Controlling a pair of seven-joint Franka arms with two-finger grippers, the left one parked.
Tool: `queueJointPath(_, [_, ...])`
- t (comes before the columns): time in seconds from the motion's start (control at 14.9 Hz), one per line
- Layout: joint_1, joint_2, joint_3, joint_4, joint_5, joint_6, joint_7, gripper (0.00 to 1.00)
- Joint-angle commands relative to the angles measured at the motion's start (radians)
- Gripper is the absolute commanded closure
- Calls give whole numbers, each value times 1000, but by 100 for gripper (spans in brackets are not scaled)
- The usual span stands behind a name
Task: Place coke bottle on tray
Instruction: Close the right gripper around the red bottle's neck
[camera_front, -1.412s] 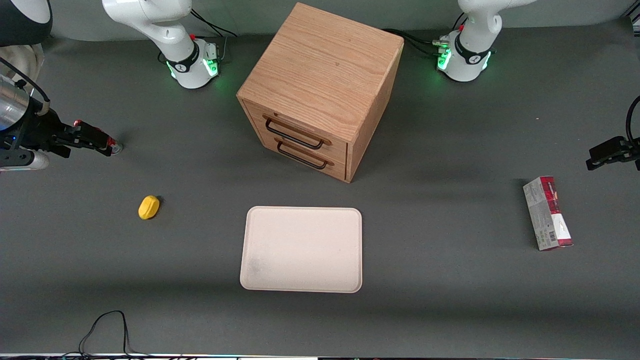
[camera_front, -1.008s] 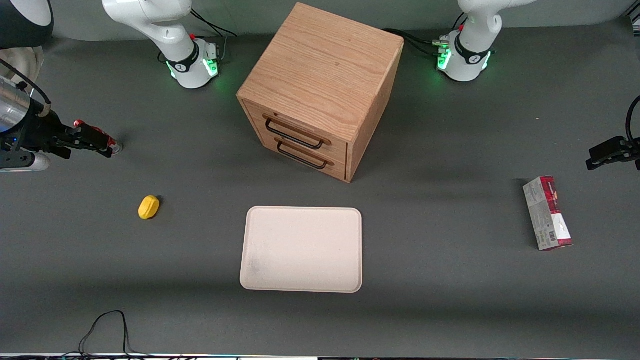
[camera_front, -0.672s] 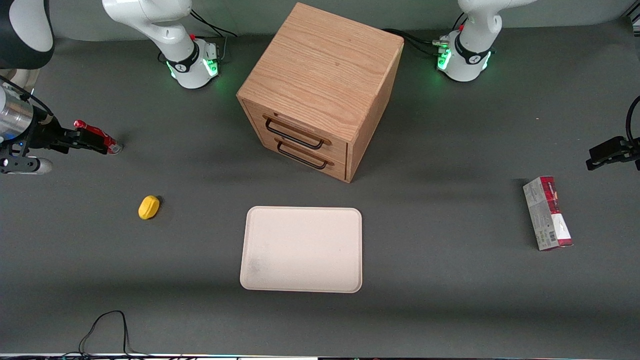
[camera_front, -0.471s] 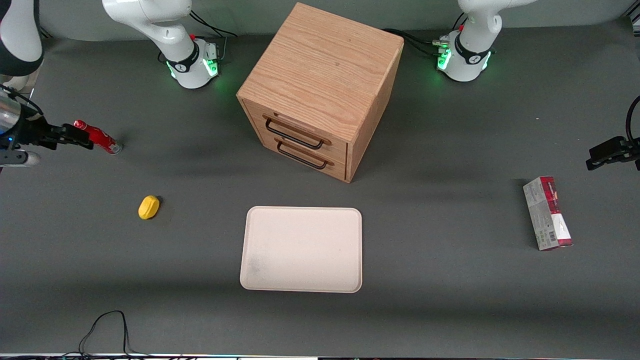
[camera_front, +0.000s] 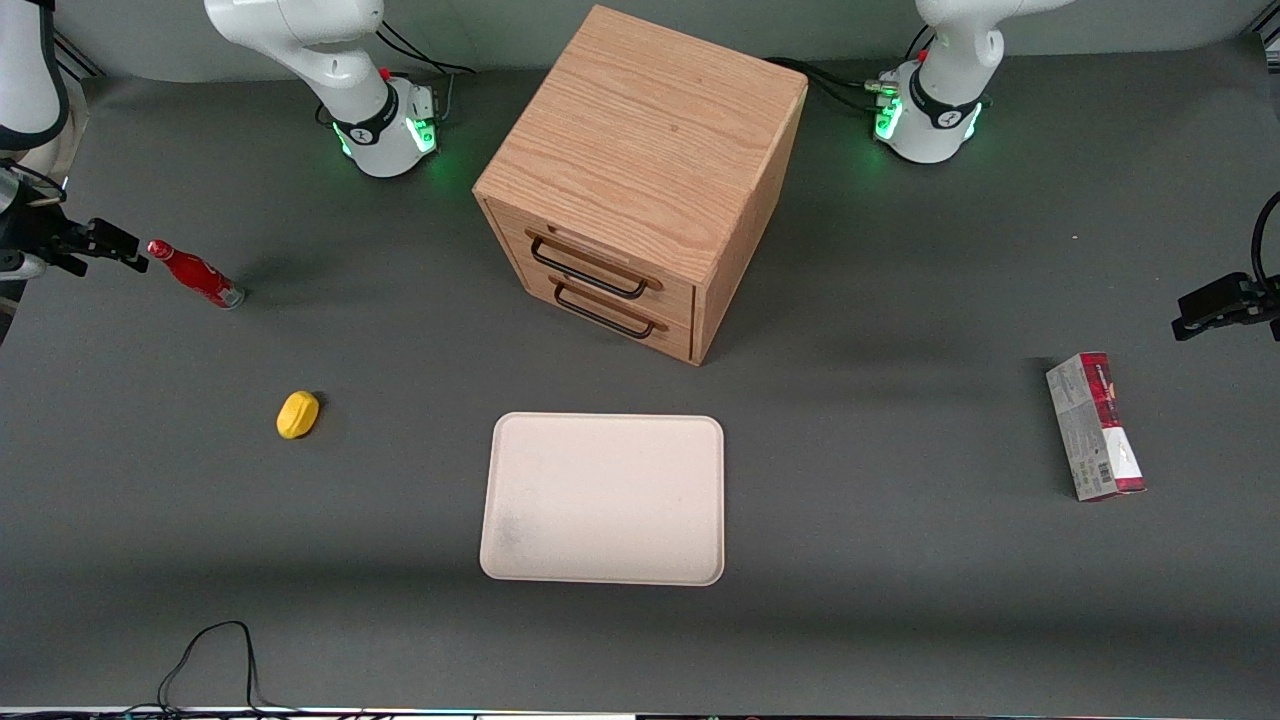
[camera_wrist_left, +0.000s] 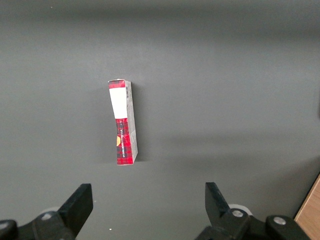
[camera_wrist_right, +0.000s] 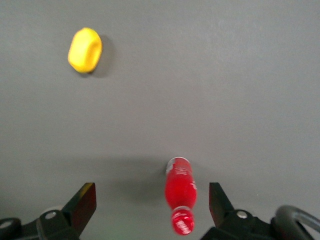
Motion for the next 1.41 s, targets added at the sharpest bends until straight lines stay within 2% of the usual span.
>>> queueJointPath(0.0, [12, -52, -88, -116, -18, 117, -85, 0])
queueJointPath(0.2, [12, -52, -139, -165, -22, 169, -102, 0])
queueJointPath(0.4, [12, -46, -189, -220, -84, 259, -102, 0])
queueJointPath(0.87, [9, -33, -193, -246, -133, 276, -108, 2])
queueJointPath(1.01, [9, -35, -196, -246, -156, 275, -108, 16])
queueJointPath(1.08, [9, -35, -206, -246, -156, 275, -108, 31])
queueJointPath(1.14, [9, -35, -217, -246, -156, 275, -111, 51])
queueJointPath(1.34, [9, -32, -222, -246, -156, 269, -114, 87])
